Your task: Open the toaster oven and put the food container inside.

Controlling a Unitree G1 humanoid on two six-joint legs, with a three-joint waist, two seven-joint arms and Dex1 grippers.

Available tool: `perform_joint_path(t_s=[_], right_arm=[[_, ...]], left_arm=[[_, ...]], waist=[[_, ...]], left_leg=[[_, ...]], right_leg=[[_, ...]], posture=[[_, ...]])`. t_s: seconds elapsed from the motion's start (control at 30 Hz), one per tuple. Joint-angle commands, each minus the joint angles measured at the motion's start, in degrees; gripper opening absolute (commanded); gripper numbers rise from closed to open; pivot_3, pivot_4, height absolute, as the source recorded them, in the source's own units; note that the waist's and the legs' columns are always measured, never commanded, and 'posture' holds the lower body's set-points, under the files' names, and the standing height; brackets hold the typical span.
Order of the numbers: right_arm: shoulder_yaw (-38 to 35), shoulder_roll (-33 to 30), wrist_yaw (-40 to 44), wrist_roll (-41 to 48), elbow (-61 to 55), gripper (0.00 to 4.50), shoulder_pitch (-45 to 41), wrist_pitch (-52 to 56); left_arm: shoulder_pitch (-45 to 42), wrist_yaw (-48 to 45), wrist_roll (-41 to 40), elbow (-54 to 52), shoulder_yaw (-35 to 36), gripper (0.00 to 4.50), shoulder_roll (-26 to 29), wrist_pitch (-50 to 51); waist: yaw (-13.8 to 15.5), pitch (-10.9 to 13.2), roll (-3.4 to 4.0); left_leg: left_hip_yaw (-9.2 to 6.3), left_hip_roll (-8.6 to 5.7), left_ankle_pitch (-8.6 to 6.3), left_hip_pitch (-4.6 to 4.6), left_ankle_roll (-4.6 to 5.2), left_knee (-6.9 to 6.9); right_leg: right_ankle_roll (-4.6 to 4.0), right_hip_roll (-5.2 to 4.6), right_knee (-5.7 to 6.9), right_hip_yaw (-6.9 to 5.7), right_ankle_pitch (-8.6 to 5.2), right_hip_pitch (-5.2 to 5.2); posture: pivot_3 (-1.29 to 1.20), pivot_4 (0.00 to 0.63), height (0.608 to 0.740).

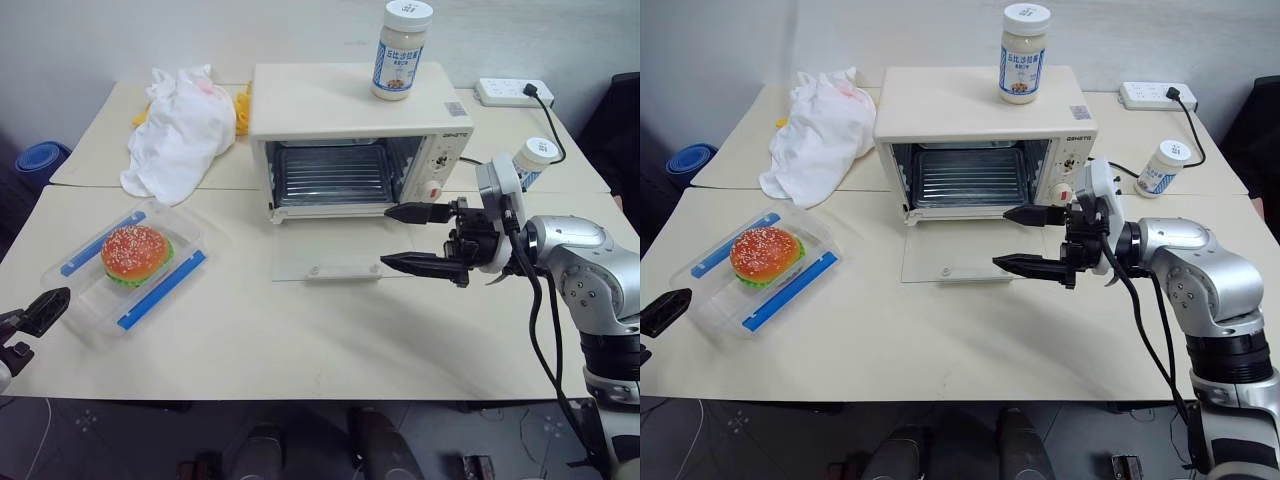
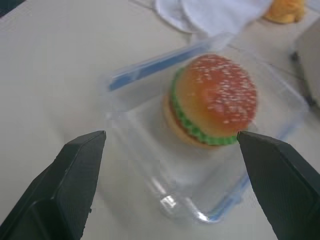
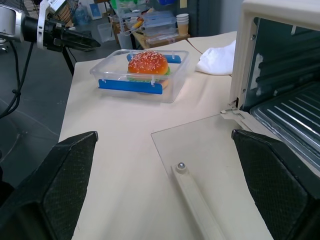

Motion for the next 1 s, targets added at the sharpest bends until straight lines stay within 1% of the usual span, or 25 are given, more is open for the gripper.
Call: perform_joint_path(t_s=[0.03,0.2,0.37,0.47,0.67,0.73,0.77,0.8,0.87,1.0], right_arm=[[-0.62,0.36,0.29,0.19,-0.97,4.50,-1.10,-0.40],[-1.83,0.31,-0.88,1.03,-3.20,4.50,0.49,0.65],[-3.30,0.17,-2.71,2.25,-5.44,4.50,2.34,1.77],[-4.20,-0.12,-3.76,2.88,-6.80,4.50,3.66,2.29],[-5.61,-0.59,-4.80,3.52,-8.49,4.50,5.13,3.13],[-5.87,-0.78,-5.12,3.69,-8.77,4.50,5.45,3.19],[-5.91,-0.83,-5.26,3.78,-8.89,4.50,5.54,3.20],[-5.98,-0.92,-5.42,3.85,-9.00,4.50,5.66,3.20],[-6.38,-1.16,-5.71,4.01,-9.28,4.50,6.03,3.30],[-8.24,-1.79,-6.34,6.10,-9.72,4.50,7.09,5.62]], left_arm=[[-2.18,8.79,2.93,2.91,-2.21,4.46,-2.29,-0.11],[-7.99,16.22,3.30,6.59,-7.16,4.46,-3.60,-0.11],[-10.81,20.82,2.60,10.56,-10.19,4.46,-3.93,-0.11],[-11.44,23.18,2.48,12.57,-10.57,3.95,-3.86,-0.11],[-12.20,25.23,1.40,15.55,-11.22,2.00,-2.25,-0.11],[-12.54,25.68,1.12,16.38,-11.59,1.46,-1.66,-0.11],[-12.59,25.88,0.89,16.64,-11.65,1.33,-1.45,-0.11],[-12.71,26.11,0.74,17.04,-11.80,1.29,-1.22,-0.11],[-12.42,26.11,0.10,18.07,-12.51,1.27,-0.27,-0.11],[-10.55,23.84,-3.02,19.72,-15.05,1.27,3.58,-0.11]], waist=[[0.01,0.00,0.00],[0.12,-0.03,-0.06],[-0.06,-0.04,-0.07],[-0.13,-0.04,-0.07],[0.05,-0.04,-0.07],[-0.01,-0.04,-0.07],[-0.13,-0.04,-0.07],[-0.12,-0.04,-0.07],[-0.01,-0.04,-0.07],[-0.03,-0.04,-0.07]], left_leg=[[0.00,0.00,0.00,0.01,0.00,0.00],[-0.10,0.00,-0.03,-0.05,-0.08,0.02],[-0.11,-0.01,-0.06,-0.07,-0.12,-0.01],[-0.09,0.01,-0.06,-0.06,-0.13,-0.04],[-0.10,0.00,-0.05,-0.04,-0.14,-0.02],[-0.10,-0.01,-0.05,-0.04,-0.14,-0.03],[-0.09,-0.01,-0.05,-0.03,-0.14,-0.03],[-0.09,0.00,-0.05,-0.04,-0.14,-0.03],[-0.10,0.00,-0.05,-0.03,-0.14,-0.06],[-0.10,0.00,-0.05,-0.03,-0.15,-0.06]], right_leg=[[0.00,-0.01,0.00,0.00,0.00,0.00],[0.00,-0.04,0.01,-0.12,0.00,0.01],[0.00,-0.06,-0.01,-0.14,0.00,-0.01],[-0.01,-0.03,0.01,-0.14,-0.01,-0.04],[-0.01,-0.05,0.02,-0.15,-0.01,-0.02],[-0.01,-0.06,0.02,-0.15,-0.01,-0.02],[-0.01,-0.05,0.02,-0.15,-0.01,-0.03],[-0.01,-0.04,0.02,-0.14,-0.01,-0.04],[-0.02,-0.04,0.03,-0.15,-0.01,-0.05],[-0.03,-0.05,0.02,-0.15,-0.02,-0.04]], posture=[[0.00,0.150,0.740],[0.00,0.150,0.740],[0.00,0.150,0.740],[0.00,0.150,0.740],[0.00,0.150,0.740],[0.00,0.150,0.740],[0.00,0.150,0.740],[0.00,0.150,0.740],[0.00,0.150,0.740],[0.00,0.150,0.740]])
